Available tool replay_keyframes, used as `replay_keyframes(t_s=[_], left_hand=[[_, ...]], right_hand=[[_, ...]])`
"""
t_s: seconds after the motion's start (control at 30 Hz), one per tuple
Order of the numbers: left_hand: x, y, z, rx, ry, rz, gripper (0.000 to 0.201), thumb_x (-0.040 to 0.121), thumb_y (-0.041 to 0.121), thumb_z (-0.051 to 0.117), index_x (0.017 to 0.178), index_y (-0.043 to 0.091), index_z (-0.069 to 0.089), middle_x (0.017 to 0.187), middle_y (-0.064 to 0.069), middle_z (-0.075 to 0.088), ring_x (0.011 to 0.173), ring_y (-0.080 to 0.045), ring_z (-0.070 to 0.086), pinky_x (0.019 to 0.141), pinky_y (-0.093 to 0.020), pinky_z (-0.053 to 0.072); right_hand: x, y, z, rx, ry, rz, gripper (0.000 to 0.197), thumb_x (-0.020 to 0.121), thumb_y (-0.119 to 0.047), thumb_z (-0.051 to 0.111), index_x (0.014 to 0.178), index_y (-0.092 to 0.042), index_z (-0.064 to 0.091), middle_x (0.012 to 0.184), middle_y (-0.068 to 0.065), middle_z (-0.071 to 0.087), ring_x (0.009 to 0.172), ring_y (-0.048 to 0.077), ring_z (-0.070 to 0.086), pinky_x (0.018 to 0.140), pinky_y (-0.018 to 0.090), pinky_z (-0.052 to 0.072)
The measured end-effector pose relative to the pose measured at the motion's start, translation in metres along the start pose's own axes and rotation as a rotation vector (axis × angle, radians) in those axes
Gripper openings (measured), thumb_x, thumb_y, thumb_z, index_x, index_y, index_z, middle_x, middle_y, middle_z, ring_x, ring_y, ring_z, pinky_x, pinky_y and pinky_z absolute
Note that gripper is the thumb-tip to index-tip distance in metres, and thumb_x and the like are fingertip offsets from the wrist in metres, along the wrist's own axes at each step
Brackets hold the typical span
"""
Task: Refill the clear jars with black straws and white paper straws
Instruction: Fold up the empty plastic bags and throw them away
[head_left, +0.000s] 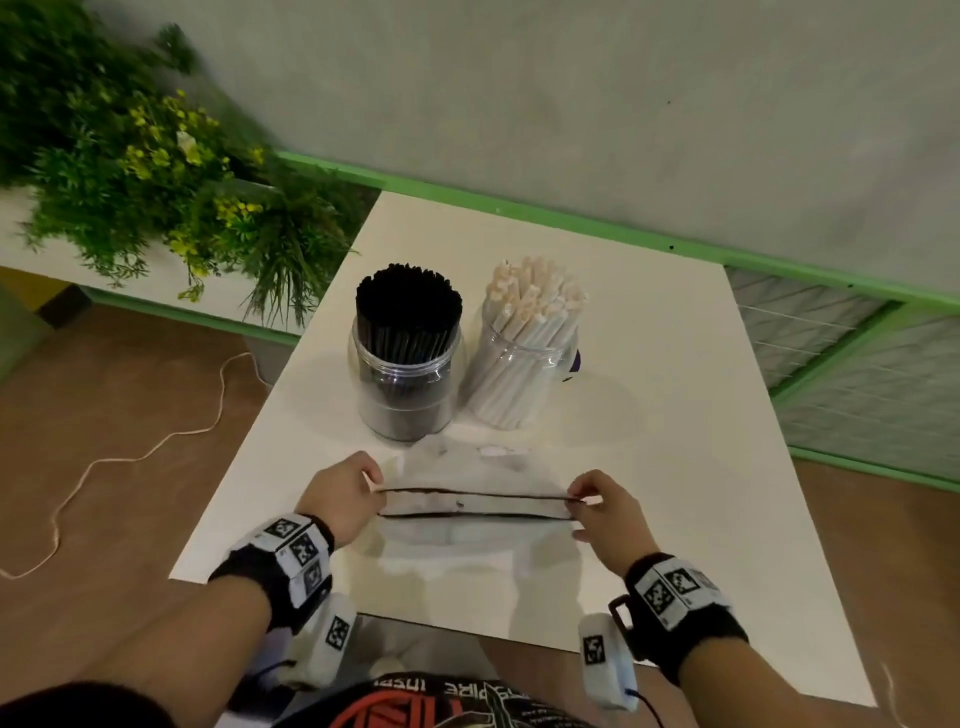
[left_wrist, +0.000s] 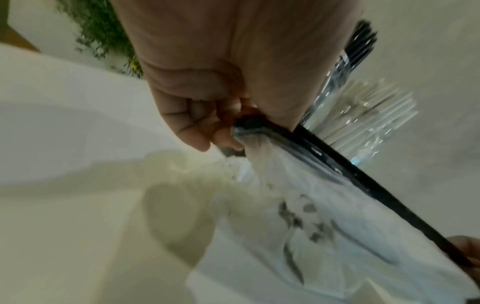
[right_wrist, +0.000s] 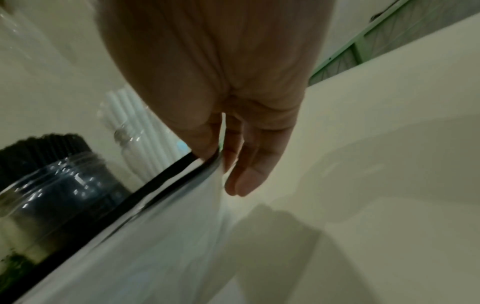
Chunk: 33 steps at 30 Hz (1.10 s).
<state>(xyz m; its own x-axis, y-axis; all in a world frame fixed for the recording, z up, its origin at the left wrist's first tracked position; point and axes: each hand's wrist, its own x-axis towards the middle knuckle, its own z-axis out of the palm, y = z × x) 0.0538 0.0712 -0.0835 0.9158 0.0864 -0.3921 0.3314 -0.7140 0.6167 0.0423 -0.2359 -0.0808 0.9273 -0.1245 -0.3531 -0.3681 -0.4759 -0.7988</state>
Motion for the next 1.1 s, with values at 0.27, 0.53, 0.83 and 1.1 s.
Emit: replay_keyframes(t_s=[0.27, 0.53, 0.83, 1.1], left_hand=[[-0.028, 0.085, -0.003, -0.188, 0.103, 0.196, 0.015, 0.084, 0.016, 0.067, 0.091, 0.021, 0.055, 0.064, 0.002, 0.050, 0.065, -0.017, 0.053, 0.065, -0.030, 0.042], [-0.062, 0.151, -0.003, -0.447, 0.034, 0.384, 0.014, 0.085, 0.018, 0.070, 0.091, 0.017, 0.058, 0.065, 0.001, 0.050, 0.053, -0.005, 0.049, 0.050, -0.012, 0.041], [-0.080, 0.112, -0.007, 0.137, -0.120, 0.489, 0.101, 0.051, 0.078, 0.071, 0.139, 0.042, 0.034, 0.130, 0.018, 0.045, 0.121, -0.004, 0.042, 0.102, -0.027, 0.038], [-0.072, 0.077, -0.036, -0.072, 0.131, 0.330, 0.017, 0.089, 0.028, 0.066, 0.074, 0.021, 0.064, 0.066, -0.002, 0.059, 0.065, -0.018, 0.053, 0.058, -0.029, 0.035]], right_hand=[[-0.017, -0.032, -0.043, -0.310, 0.189, -0.437, 0.054, 0.083, -0.037, 0.069, 0.130, -0.026, 0.044, 0.131, -0.003, 0.038, 0.119, 0.014, 0.035, 0.101, 0.032, 0.030], [-0.033, -0.079, -0.023, -0.668, -0.020, -0.838, 0.098, 0.070, -0.048, 0.078, 0.149, -0.025, 0.024, 0.140, -0.002, 0.044, 0.136, 0.023, 0.030, 0.114, 0.043, 0.020], [-0.026, -0.102, -0.061, -0.042, -0.144, -0.725, 0.019, 0.083, -0.018, 0.074, 0.099, -0.015, 0.063, 0.093, 0.001, 0.066, 0.088, 0.017, 0.061, 0.079, 0.030, 0.049], [-0.014, -0.087, -0.115, 0.063, 0.202, -0.485, 0.023, 0.090, -0.022, 0.066, 0.082, -0.002, 0.057, 0.071, 0.009, 0.058, 0.062, 0.014, 0.047, 0.054, 0.021, 0.036]])
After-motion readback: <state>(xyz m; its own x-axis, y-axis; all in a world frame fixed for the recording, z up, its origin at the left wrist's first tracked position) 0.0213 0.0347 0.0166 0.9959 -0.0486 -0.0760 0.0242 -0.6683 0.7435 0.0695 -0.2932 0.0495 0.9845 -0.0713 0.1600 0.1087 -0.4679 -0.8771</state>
